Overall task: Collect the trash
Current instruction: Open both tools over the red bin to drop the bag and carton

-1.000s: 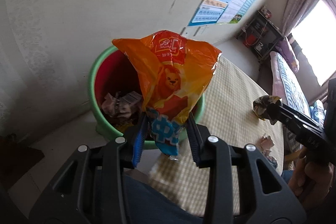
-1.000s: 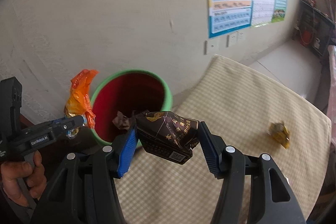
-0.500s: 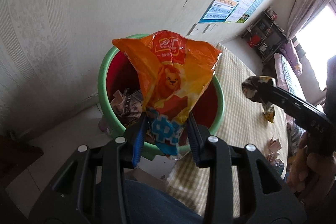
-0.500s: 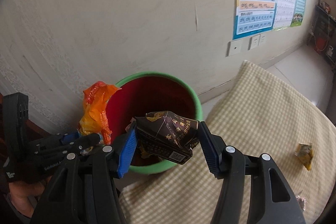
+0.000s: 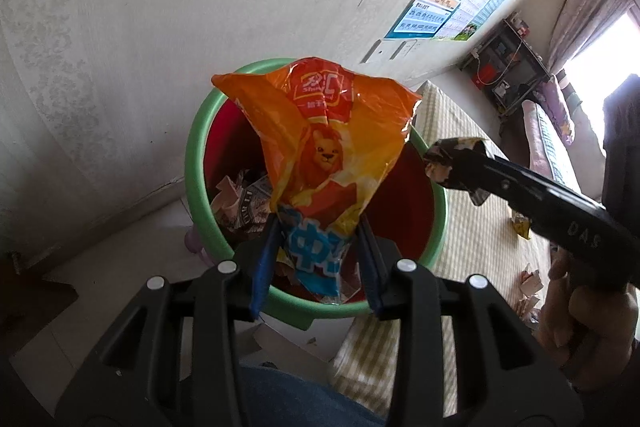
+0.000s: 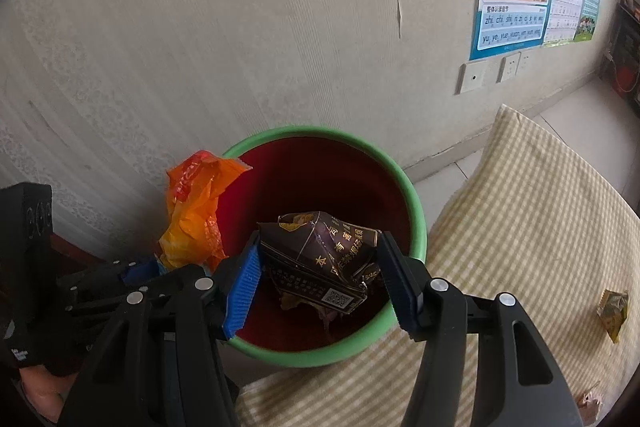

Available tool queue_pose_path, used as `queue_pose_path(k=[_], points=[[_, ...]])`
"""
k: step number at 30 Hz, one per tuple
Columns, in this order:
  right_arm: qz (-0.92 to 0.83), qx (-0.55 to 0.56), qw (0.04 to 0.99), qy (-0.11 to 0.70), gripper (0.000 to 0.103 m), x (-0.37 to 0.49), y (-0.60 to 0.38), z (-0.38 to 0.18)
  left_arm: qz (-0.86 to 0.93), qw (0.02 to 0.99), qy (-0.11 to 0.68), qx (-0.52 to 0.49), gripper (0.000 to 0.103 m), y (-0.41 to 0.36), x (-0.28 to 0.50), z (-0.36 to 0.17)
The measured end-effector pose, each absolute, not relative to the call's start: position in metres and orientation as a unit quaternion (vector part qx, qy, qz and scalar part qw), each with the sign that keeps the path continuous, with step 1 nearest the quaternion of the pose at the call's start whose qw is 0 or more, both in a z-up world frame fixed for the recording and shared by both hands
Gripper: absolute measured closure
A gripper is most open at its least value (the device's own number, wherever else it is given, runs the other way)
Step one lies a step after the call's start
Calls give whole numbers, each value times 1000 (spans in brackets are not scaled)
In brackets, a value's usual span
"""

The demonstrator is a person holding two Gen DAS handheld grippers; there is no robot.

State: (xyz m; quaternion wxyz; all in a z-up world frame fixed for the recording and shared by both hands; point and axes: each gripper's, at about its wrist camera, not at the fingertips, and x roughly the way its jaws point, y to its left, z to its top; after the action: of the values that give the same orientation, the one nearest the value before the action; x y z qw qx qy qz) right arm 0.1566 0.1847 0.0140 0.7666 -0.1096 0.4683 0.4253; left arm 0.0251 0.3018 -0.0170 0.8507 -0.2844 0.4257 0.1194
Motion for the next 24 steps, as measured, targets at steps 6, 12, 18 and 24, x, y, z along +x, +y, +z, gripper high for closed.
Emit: queue_pose_path(k=[6, 12, 18, 24], points=[[432, -98, 765, 467, 30, 160, 187, 19, 118, 851, 430, -279, 45, 298, 27, -19], [430, -84, 773, 458, 12, 159, 179, 30, 132, 857, 422, -265, 7, 288, 21, -13], [426, -79, 782, 448, 7, 153, 163, 45, 132, 863, 420, -250, 5, 276, 18, -3], [411, -65, 794, 444, 7, 147, 129, 54, 121, 869, 416, -238, 5, 254, 15, 7]])
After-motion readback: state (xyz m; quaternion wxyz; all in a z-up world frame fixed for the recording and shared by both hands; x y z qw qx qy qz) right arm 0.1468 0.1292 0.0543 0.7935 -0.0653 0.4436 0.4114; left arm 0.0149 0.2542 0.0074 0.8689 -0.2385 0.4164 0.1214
